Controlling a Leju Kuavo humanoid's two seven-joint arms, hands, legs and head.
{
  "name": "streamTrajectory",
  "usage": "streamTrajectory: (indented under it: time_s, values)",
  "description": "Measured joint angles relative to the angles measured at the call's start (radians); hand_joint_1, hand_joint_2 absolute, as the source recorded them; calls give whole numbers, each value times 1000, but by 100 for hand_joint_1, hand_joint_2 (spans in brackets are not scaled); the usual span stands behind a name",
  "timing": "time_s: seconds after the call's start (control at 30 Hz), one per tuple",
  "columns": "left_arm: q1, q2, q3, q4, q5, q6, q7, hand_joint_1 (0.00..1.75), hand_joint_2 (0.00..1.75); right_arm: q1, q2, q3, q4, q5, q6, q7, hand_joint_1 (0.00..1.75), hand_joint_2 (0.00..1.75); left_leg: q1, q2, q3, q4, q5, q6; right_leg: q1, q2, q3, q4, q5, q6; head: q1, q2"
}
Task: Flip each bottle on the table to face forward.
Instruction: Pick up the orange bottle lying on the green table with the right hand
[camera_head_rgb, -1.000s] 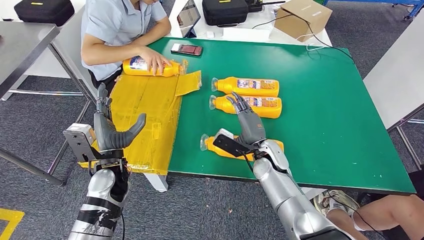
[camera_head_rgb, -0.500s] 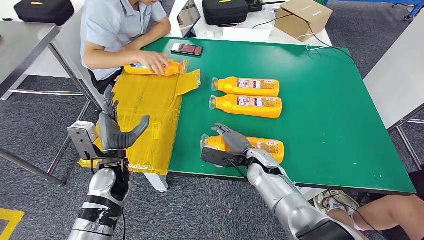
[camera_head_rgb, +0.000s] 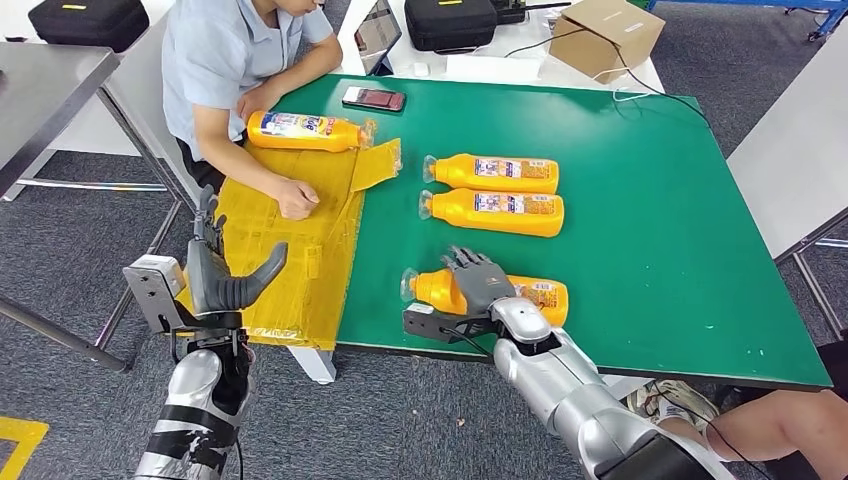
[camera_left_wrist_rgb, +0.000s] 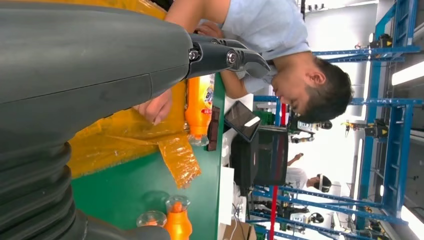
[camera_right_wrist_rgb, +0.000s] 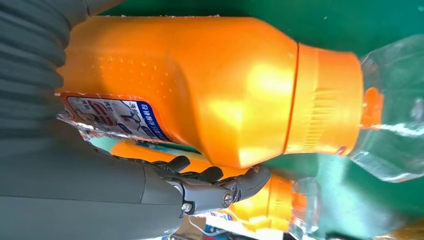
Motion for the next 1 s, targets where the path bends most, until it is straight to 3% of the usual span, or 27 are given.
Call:
streamTrajectory:
  time_s: [0.23, 0.57, 1.0]
  values:
    - [33, 0, 20, -36, -12, 2, 1, 0, 175, 14, -10, 36, -34, 73, -21, 60, 0, 175, 0, 0, 0, 0, 0, 0, 0, 0, 0, 0, 0, 0, 0, 0]
    - [69, 1, 44, -75, -12, 0, 2, 0, 175, 47, -43, 40, -74, 102, -3, 78, 0, 175, 0, 0, 1, 0, 0, 0, 0, 0, 1, 0, 0, 0, 0, 0]
    - [124, 6, 70, -137, -24, 2, 4, 0, 175, 173, -156, -11, -277, 167, 9, 122, 0, 175, 0, -1, 4, 0, 0, 0, -1, 0, 3, -1, 0, 0, 0, 0]
